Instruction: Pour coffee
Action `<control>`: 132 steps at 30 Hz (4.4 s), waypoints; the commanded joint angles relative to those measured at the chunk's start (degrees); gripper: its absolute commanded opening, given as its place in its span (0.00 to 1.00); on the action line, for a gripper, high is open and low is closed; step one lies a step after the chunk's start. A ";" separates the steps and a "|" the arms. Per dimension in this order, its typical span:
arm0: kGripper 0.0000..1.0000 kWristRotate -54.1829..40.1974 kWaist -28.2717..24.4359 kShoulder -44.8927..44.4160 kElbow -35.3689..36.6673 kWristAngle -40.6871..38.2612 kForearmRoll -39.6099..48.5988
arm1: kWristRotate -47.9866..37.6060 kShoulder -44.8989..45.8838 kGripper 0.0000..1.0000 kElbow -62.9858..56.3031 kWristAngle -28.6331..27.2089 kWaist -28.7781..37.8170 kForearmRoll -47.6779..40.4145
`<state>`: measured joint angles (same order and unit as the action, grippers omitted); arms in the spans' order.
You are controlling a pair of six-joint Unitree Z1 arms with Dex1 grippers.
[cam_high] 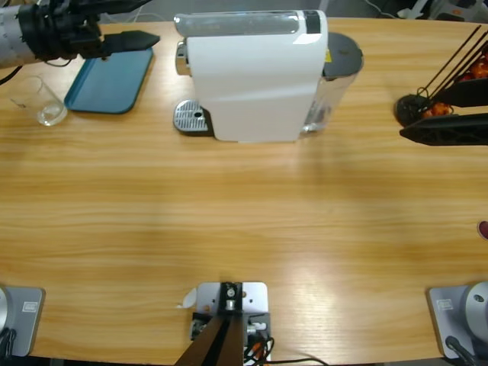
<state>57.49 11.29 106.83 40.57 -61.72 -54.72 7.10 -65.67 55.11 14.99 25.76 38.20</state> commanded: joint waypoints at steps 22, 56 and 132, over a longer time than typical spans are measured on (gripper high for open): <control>0.53 14.17 2.54 9.14 4.24 -4.62 -10.92 | -0.95 1.12 0.84 -2.51 -1.02 -0.54 -0.93; 0.00 18.22 4.44 13.51 7.53 -6.84 -16.32 | -0.95 0.81 0.82 -2.55 -1.46 -0.54 -1.11; 0.66 -55.42 19.31 -35.97 19.76 58.31 86.50 | -15.71 -0.14 0.80 -2.73 -21.28 -5.20 -1.58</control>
<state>9.39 23.17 75.14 60.71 -12.06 26.08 -6.15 -60.23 53.01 -6.02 20.58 37.55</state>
